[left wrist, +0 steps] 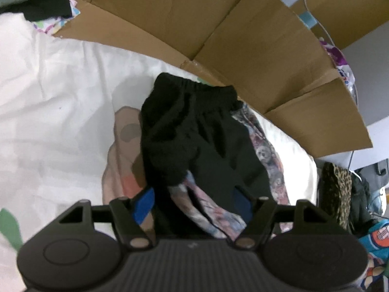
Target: Fold clothes
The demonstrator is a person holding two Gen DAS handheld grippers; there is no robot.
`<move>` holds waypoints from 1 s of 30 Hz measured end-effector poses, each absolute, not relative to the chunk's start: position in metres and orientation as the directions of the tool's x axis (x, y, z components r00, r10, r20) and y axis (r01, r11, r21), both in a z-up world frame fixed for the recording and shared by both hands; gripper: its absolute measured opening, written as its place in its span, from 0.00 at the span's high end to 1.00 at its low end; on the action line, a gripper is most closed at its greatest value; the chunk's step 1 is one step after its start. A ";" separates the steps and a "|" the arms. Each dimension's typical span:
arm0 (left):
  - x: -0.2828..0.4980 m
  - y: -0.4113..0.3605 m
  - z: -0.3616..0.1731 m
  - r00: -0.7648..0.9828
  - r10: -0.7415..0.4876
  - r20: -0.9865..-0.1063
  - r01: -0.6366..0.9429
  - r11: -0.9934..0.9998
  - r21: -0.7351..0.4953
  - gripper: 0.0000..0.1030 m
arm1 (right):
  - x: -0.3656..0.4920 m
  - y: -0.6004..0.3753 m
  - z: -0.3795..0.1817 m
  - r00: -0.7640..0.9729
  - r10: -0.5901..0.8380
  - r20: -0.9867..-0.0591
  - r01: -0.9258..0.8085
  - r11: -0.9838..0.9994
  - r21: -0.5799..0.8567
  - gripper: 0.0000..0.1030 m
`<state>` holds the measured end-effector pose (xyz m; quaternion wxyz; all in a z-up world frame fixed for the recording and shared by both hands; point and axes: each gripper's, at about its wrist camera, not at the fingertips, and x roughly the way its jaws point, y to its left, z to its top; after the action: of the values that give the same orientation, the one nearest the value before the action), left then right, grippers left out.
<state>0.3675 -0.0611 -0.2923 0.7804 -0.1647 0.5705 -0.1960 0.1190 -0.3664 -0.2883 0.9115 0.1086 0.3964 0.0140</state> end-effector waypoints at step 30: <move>0.418 -0.097 -0.261 0.339 -0.522 -0.782 0.154 0.851 -0.501 0.84 | 0.099 -0.385 -0.332 0.645 0.030 -0.764 0.079 0.991 0.106 0.48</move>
<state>0.4184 -0.0968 -0.2613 0.7999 -0.1722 0.5346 -0.2113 0.0988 -0.3852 -0.3319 0.9046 0.0648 0.4212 -0.0137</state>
